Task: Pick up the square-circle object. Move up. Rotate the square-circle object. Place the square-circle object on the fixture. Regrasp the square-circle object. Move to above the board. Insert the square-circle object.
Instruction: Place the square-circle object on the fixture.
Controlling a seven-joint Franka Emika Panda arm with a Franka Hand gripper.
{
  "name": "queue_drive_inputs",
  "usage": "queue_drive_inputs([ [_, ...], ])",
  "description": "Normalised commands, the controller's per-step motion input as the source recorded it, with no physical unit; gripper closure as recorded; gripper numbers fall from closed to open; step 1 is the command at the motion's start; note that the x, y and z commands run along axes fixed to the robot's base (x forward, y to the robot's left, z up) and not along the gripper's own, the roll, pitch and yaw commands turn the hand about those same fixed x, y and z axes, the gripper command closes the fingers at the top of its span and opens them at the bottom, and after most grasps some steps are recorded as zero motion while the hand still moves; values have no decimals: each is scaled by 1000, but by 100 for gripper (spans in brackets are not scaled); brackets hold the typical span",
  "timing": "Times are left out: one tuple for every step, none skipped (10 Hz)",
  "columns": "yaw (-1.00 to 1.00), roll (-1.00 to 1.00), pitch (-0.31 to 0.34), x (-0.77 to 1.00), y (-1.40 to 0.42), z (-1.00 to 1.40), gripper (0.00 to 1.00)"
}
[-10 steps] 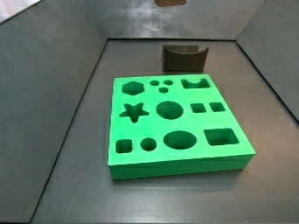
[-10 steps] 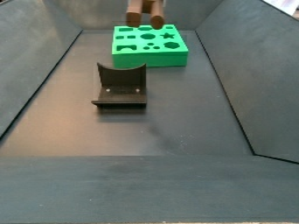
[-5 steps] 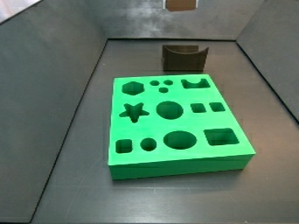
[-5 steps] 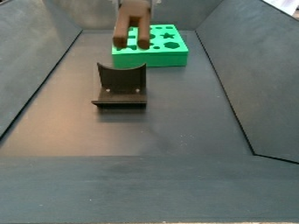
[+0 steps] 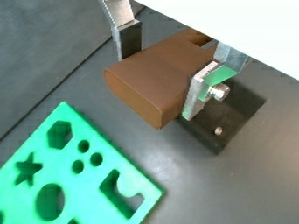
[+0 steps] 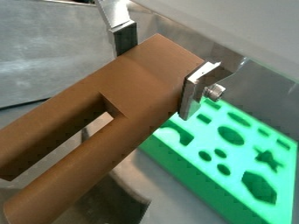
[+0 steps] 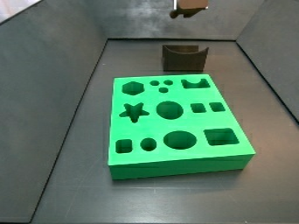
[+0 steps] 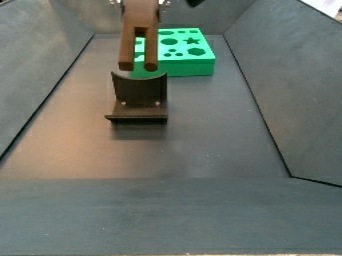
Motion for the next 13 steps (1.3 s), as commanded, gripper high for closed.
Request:
queue_drive_inputs([
  [-88, -1000, 149, 86, 44, -13, 100],
  [-104, -1000, 147, 66, 44, -13, 100],
  [-132, -1000, 154, 76, 39, -15, 100],
  [-159, -1000, 167, 89, 41, -20, 100],
  [-202, -978, 175, 94, 46, -19, 100],
  [-206, -859, 154, 92, 47, -18, 100],
  [-211, -613, 101, 93, 47, -18, 100],
  [-211, -428, 61, 90, 46, -19, 100],
  [-193, -217, 18, 83, 32, -9, 100],
  [-209, -196, -77, 96, 23, -1000, 100],
  [-175, -180, -106, 95, 28, -1000, 100],
  [-147, -168, -120, 109, 31, -1000, 100],
  [-68, -117, -128, 122, 37, -1000, 100],
])
